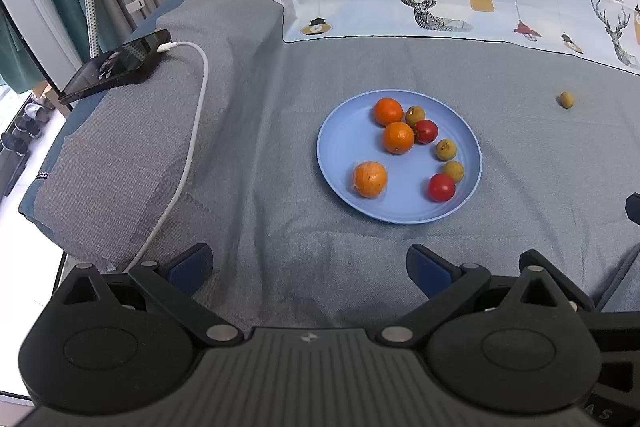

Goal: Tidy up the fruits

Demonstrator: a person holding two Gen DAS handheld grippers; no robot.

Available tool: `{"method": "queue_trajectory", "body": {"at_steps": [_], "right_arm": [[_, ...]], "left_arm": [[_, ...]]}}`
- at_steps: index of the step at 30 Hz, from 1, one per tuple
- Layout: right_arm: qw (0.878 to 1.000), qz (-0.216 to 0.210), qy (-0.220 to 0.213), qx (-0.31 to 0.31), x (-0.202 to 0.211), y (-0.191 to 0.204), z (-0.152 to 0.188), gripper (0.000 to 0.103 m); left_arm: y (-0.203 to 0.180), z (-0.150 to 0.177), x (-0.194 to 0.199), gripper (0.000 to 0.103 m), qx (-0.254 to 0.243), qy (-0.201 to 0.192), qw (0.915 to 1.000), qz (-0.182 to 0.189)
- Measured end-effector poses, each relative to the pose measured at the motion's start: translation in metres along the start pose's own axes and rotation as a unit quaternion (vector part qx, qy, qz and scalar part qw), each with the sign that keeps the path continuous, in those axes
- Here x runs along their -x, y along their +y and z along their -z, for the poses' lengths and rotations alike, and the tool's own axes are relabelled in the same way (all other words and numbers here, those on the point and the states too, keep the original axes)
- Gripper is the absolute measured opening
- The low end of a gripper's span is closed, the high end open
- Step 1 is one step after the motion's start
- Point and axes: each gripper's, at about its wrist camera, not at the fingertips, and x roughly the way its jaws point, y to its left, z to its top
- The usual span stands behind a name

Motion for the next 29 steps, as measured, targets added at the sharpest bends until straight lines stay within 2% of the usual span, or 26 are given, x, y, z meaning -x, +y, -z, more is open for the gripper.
{"method": "queue_trajectory", "body": {"at_steps": [22, 29], "right_arm": [[1.0, 0.0, 0.0, -0.002, -0.0018, -0.0002, 0.0006, 0.102], [1.0, -0.011, 0.005, -0.005, -0.0052, -0.0017, -0.0004, 0.102]], "left_arm": [[0.0013, -0.0002, -0.0041, 0.103, 0.001, 0.007, 1.0, -0.005], [0.0034, 0.0001, -0.0037, 0.103, 0.002, 0.006, 0.9997, -0.025]]}}
